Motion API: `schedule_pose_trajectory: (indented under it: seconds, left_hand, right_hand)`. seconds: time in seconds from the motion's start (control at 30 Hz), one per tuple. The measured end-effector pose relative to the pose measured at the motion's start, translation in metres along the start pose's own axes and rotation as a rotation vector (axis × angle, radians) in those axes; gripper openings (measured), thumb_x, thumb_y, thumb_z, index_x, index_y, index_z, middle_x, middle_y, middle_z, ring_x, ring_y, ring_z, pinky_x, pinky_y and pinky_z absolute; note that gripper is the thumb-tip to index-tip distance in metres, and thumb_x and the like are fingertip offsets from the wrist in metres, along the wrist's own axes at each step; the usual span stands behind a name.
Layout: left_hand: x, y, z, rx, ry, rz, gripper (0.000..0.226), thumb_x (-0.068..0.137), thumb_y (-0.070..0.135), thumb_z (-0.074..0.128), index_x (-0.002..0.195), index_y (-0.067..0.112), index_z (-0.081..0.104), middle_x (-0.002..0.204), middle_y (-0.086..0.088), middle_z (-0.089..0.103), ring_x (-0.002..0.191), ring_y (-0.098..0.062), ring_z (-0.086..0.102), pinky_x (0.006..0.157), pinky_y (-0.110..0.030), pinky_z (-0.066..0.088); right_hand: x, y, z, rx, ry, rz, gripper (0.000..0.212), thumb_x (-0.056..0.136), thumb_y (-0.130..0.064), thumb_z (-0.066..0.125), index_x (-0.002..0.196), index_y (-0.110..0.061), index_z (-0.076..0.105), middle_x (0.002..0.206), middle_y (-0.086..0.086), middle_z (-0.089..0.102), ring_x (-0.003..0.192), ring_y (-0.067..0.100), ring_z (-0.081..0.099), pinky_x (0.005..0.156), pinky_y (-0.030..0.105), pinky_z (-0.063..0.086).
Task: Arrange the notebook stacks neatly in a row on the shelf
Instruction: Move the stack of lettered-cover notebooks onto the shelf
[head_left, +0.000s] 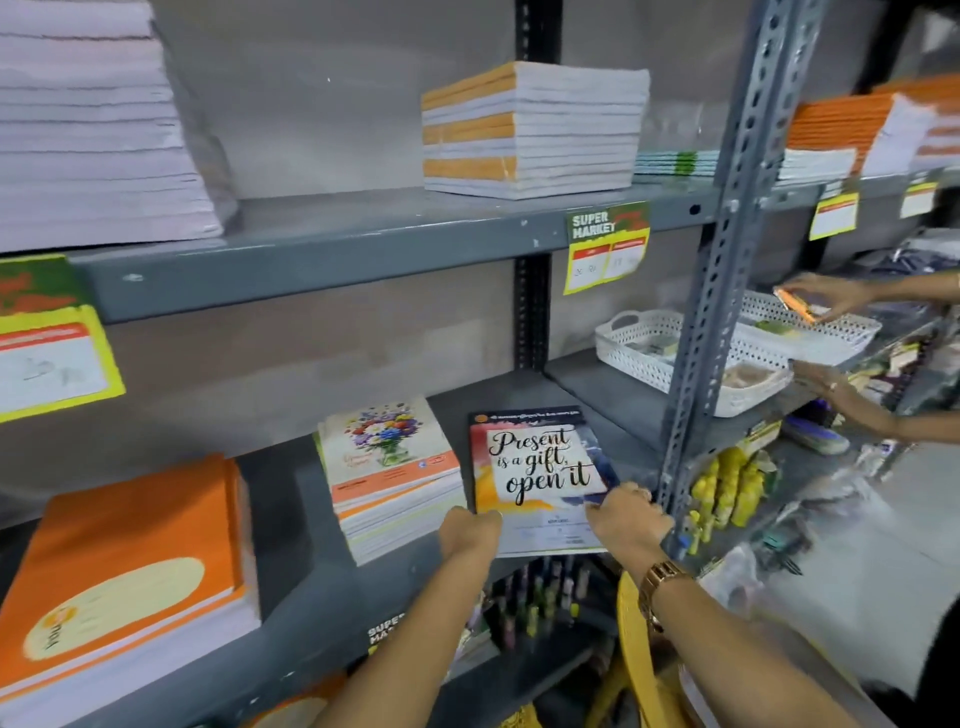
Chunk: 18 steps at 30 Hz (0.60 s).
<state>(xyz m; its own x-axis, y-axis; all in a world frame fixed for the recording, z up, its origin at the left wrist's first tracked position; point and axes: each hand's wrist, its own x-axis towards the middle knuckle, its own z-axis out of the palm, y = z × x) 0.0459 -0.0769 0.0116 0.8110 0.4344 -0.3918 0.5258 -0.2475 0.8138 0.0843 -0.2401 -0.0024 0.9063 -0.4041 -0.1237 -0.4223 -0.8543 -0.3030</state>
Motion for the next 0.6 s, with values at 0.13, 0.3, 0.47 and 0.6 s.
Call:
schedule_pose_trajectory:
  seconds: [0.13, 0.3, 0.47, 0.6]
  left_hand:
    - [0.009, 0.008, 0.005, -0.321, -0.06, -0.196, 0.031, 0.083, 0.006, 0.059, 0.109, -0.009, 0.055, 0.102, -0.022, 0.058, 0.09, -0.031, 0.056, 0.068, -0.033, 0.043]
    - [0.012, 0.017, 0.005, -0.472, -0.187, -0.292, 0.017, 0.086, -0.011, 0.046, 0.075, 0.002, 0.049, 0.075, -0.009, 0.049, 0.059, -0.02, 0.04, 0.047, -0.026, 0.028]
    - [-0.003, 0.032, 0.003, -0.557, -0.212, -0.184, 0.02, 0.085, -0.016, 0.045, 0.079, 0.001, 0.052, 0.082, -0.01, 0.051, 0.078, -0.026, 0.049, 0.052, -0.028, 0.04]
    - [-0.01, 0.044, -0.014, -0.642, -0.223, -0.073, 0.036, 0.084, -0.019, 0.036, 0.107, -0.003, 0.058, 0.102, -0.014, 0.055, 0.094, -0.028, 0.053, 0.079, -0.036, 0.049]
  right_hand:
    - [0.01, 0.005, 0.006, 0.226, -0.096, -0.022, 0.049, 0.087, -0.034, 0.055, 0.12, 0.002, 0.057, 0.116, 0.016, 0.066, 0.104, 0.032, 0.064, 0.083, 0.034, 0.052]
    - [0.018, 0.003, -0.01, 0.486, -0.017, 0.099, 0.035, 0.093, -0.014, 0.049, 0.118, 0.009, 0.056, 0.121, 0.026, 0.061, 0.111, 0.039, 0.059, 0.085, 0.037, 0.048]
    - [0.008, -0.005, -0.039, 0.587, 0.114, 0.166, 0.04, 0.093, -0.017, 0.049, 0.122, 0.01, 0.05, 0.125, 0.027, 0.058, 0.114, 0.04, 0.057, 0.093, 0.043, 0.046]
    - [-0.004, -0.014, -0.058, 0.615, 0.147, 0.111, 0.04, 0.096, -0.015, 0.046, 0.127, 0.01, 0.043, 0.13, 0.028, 0.052, 0.117, 0.042, 0.053, 0.093, 0.044, 0.044]
